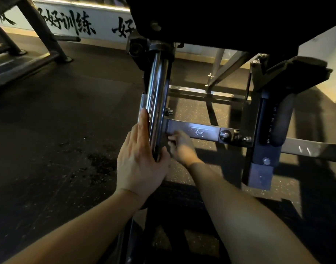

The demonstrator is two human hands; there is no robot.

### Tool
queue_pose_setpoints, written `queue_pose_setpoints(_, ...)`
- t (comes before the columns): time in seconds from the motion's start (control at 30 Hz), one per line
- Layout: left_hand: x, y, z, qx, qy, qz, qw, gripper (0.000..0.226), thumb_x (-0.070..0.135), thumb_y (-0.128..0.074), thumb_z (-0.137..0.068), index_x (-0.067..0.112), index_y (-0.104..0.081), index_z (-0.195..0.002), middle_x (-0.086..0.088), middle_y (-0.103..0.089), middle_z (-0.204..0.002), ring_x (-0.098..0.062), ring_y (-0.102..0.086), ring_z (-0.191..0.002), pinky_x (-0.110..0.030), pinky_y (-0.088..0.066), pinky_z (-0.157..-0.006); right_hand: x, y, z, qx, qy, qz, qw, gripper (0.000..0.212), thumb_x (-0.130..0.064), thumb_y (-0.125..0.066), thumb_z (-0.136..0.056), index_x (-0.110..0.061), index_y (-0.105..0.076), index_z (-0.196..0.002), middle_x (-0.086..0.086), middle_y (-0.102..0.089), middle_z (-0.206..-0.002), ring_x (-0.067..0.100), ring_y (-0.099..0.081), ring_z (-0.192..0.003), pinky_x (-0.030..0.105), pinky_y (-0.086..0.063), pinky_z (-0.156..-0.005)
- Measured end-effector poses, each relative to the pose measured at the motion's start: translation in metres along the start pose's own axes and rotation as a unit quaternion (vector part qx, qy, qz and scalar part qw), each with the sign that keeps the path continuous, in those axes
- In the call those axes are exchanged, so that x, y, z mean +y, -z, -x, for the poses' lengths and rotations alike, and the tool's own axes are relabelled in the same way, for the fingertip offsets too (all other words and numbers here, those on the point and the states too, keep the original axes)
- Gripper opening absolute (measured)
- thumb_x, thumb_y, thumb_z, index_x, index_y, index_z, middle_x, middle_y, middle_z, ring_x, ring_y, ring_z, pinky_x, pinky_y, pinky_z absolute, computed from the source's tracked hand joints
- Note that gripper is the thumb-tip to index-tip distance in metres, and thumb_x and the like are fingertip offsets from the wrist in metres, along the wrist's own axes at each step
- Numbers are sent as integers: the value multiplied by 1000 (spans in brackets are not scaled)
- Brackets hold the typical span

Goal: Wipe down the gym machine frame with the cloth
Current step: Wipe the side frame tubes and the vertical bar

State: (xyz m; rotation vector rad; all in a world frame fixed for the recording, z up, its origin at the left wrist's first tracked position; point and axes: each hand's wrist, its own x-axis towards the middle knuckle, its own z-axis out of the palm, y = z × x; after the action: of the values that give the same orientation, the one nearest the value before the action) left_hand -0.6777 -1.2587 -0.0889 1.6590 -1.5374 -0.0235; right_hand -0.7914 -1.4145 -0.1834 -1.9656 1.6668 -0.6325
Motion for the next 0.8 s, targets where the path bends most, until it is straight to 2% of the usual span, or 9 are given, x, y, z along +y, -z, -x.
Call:
queue_pose_setpoints(0.13, 3, 1, 2, 12, -4, -25, 1000, 97, 25, -71, -88, 12, -11, -163, -5, -45, -150, -14, -41, -132, -24, -28, -109, 18, 1, 51, 40, -120, -163, 979, 22, -11, -64, -97, -8, -70, -118, 12, -68, -121, 27, -62, -118, 27, -46, -96)
queue_pose_setpoints(0.27, 5, 4, 5, 11, -8, -42, 999, 95, 30, -70, -90, 10, -12, -162, -10, -42, -150, -18, -43, -131, -27, -34, -106, 14, 34, 112, 98, -198, -397, 891, 21, -10, -57, -102, -14, -68, -120, 9, -70, -110, 26, -69, -102, 17, -53, -56)
queue_pose_setpoints(0.33, 6, 4, 5, 12, -14, -43, 999, 95, 36, -70, -90, 10, -13, -162, -12, -39, -152, -22, -43, -133, -36, -41, -107, 11, 60, 144, 118, -225, -457, 852, 18, -12, -55, -103, -17, -68, -116, 0, -68, -105, 18, -66, -102, 22, -55, -66)
queue_pose_setpoints(0.4, 5, 4, 5, 21, -14, -50, 998, 98, 42, -69, -87, 9, -15, -162, -15, -36, -154, -28, -41, -137, -46, -41, -112, 15, 81, 170, 135, -242, -507, 816, 20, -15, -57, -103, -22, -68, -117, -3, -65, -114, 16, -64, -107, 33, -57, -84)
queue_pose_setpoints(0.47, 7, 2, 3, 22, 20, -57, 998, 104, 44, -71, -84, 10, -11, -162, -17, -29, -158, -33, -32, -144, -53, -30, -119, 27, 95, 191, 173, -267, -521, 792, 20, -19, -58, -101, -28, -69, -116, -3, -64, -122, 17, -61, -115, 44, -54, -95)
queue_pose_setpoints(0.53, 18, -1, 5, 30, 62, -62, 996, 108, 40, -74, -83, 12, -6, -163, -17, -20, -163, -36, -20, -151, -57, -19, -123, 42, 106, 208, 226, -288, -502, 783, 18, -21, -60, -100, -34, -70, -108, -7, -66, -117, 17, -61, -115, 51, -51, -103)
queue_pose_setpoints(0.6, 39, -9, 9, 48, 35, -66, 996, 105, 34, -75, -83, 12, -10, -162, -17, -18, -164, -35, -17, -152, -57, -15, -124, 55, 117, 220, 288, -295, -481, 774, 18, -21, -60, -100, -37, -68, -101, -9, -66, -112, 15, -62, -113, 50, -51, -103)
queue_pose_setpoints(0.7, 72, -40, 22, 13, -67, -41, 997, 91, 27, -77, -84, 18, -27, -159, -15, -20, -165, -33, -17, -151, -54, -15, -123, 69, 134, 224, 371, -276, -467, 754, 17, -19, -60, -101, -27, -70, -112, -2, -69, -114, 15, -65, -110, 43, -56, -96)
queue_pose_setpoints(0.8, 91, -78, 28, -35, -176, -62, 982, 69, 32, -72, -86, 17, -48, -149, -14, -30, -160, -32, -25, -146, -49, -20, -121, 84, 143, 208, 428, -244, -403, 771, 18, -20, -60, -100, -21, -71, -114, -2, -72, -108, 12, -70, -102, 36, -59, -88)
